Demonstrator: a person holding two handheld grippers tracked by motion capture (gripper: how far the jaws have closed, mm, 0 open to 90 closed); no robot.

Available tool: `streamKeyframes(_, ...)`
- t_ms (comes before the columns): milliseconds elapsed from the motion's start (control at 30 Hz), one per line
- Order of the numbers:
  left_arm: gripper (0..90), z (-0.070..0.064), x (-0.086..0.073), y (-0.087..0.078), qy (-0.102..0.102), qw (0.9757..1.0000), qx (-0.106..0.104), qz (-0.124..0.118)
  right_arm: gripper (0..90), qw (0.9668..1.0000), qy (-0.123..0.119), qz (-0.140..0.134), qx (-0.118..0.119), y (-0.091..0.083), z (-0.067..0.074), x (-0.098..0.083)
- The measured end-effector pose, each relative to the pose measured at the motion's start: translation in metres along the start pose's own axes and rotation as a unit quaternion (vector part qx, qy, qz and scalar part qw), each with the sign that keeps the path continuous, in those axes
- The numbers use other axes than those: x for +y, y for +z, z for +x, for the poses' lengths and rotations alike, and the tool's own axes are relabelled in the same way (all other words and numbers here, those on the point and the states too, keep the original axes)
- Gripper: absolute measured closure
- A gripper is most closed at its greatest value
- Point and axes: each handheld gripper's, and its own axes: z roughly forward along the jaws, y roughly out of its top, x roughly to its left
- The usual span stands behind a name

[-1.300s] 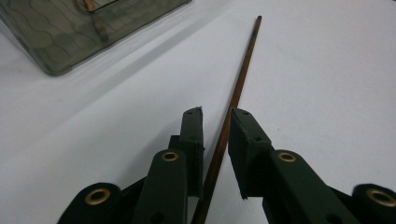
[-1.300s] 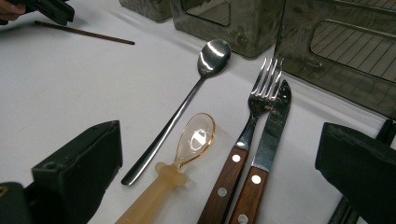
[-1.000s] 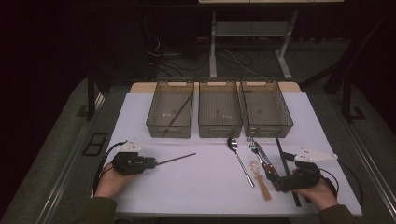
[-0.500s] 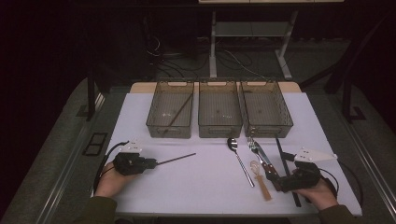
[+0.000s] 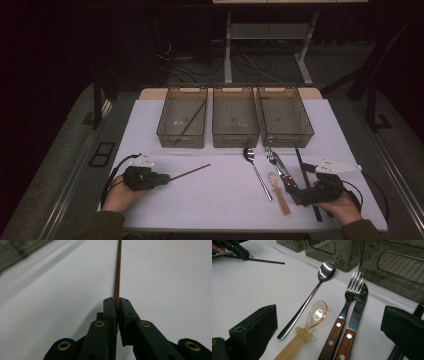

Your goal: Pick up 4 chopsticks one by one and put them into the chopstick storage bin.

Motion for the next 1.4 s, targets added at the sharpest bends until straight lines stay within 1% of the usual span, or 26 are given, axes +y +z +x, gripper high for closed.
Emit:
streamKeyframes(133, 84.8, -0.003, 0.002, 0.001, -0.002, 1.0, -0.001, 0.005, 0.8, 1.0, 0.0, -0.001, 0.0, 0.0, 0.0, 0.0)
streamKeyframes(267, 84.9, -0.002, 0.002, 0.0, -0.004, 1.0, -0.004, 0.006, 0.8, 1.0, -0.001, -0.001, 0.0, 0.0, 0.0, 0.0)
streamKeyframes(533, 85.2, -0.001, 0.001, 0.001, -0.019, 0.9998, -0.006, 0.0, 0.8, 1.0, 0.0, -0.001, 0.0, 0.0, 0.0, 0.0)
streamKeyframes(667, 85.2, -0.001, 0.002, 0.0, -0.02, 0.9998, -0.008, -0.002, 0.8, 1.0, -0.003, -0.002, -0.001, 0.0, 0.0, 0.0)
streamKeyframes(733, 85.2, -0.001, 0.002, 0.0, -0.026, 0.9996, -0.008, -0.006, 0.8, 1.0, -0.003, -0.002, 0.0, 0.0, 0.0, 0.0)
streamKeyframes(867, 85.2, -0.001, 0.003, -0.002, -0.027, 0.9996, -0.006, -0.005, 0.8, 1.0, -0.002, -0.002, 0.0, 0.001, 0.0, 0.0)
streamKeyframes(1000, 85.2, -0.003, 0.005, -0.004, -0.031, 0.9995, -0.002, -0.009, 0.8, 1.0, -0.002, -0.004, 0.001, 0.001, 0.001, 0.0)
streamKeyframes(1067, 85.2, -0.004, 0.007, -0.004, -0.029, 0.9996, 0.0, -0.007, 0.8, 1.0, -0.001, -0.001, 0.001, 0.002, 0.001, 0.0)
streamKeyframes(1233, 85.2, -0.007, 0.01, -0.005, -0.032, 0.9995, 0.002, -0.005, 0.8, 1.0, -0.007, 0.004, 0.002, 0.006, 0.003, 0.001)
streamKeyframes(1300, 85.2, -0.008, 0.011, -0.005, -0.034, 0.9994, 0.003, -0.008, 0.8, 0.9999, -0.009, 0.006, 0.003, 0.008, 0.003, 0.001)
streamKeyframes(1333, 85.2, -0.009, 0.011, -0.006, -0.039, 0.9992, 0.003, -0.01, 0.8, 0.9999, -0.009, 0.006, 0.003, 0.008, 0.003, 0.001)
streamKeyframes(1400, 85.2, -0.009, 0.013, -0.007, -0.033, 0.9994, 0.002, -0.01, 0.8, 0.9999, -0.009, 0.007, 0.002, 0.008, 0.003, 0.001)
